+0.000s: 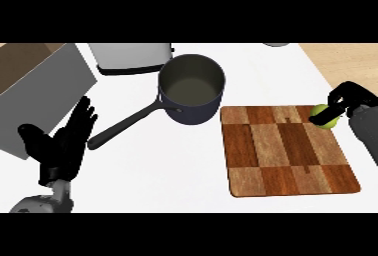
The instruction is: Pick the pear from the cutting board and place it in the pot
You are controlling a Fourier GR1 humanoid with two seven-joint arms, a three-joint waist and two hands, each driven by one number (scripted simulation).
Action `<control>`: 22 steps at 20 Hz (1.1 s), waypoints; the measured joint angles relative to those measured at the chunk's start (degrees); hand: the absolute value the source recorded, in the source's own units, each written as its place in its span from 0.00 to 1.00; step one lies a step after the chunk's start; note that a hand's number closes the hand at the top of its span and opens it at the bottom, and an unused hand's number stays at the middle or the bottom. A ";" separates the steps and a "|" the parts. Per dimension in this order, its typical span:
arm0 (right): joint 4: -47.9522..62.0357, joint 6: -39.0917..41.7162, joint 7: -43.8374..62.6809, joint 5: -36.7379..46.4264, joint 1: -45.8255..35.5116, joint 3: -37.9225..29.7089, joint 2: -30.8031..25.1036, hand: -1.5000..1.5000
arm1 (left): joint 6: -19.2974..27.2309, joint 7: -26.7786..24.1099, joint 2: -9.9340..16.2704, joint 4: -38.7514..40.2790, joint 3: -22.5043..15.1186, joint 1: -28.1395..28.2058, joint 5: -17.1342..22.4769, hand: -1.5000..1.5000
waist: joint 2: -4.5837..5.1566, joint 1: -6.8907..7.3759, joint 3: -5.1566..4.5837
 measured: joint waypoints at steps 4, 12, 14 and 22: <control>-2.27 -7.60 9.31 2.34 -4.91 -0.13 1.71 1.00 | -0.07 0.21 0.08 0.20 -0.04 0.29 0.00 0.50 | -0.73 1.13 -0.09; -8.55 -17.42 28.21 12.11 -19.52 4.69 7.36 1.00 | -1.18 0.43 -0.02 0.37 -1.13 -0.13 0.11 0.50 | -0.65 5.12 -0.06; -9.67 -18.20 32.52 15.04 -23.80 6.17 9.42 1.00 | -1.56 0.40 -0.07 0.35 -1.46 -0.52 0.16 0.50 | -0.24 6.03 0.11; -8.46 -16.74 42.61 25.53 -37.54 9.09 18.01 1.00 | -2.85 -0.05 -0.68 0.06 -2.37 -1.64 0.76 0.50 | 1.79 7.77 0.93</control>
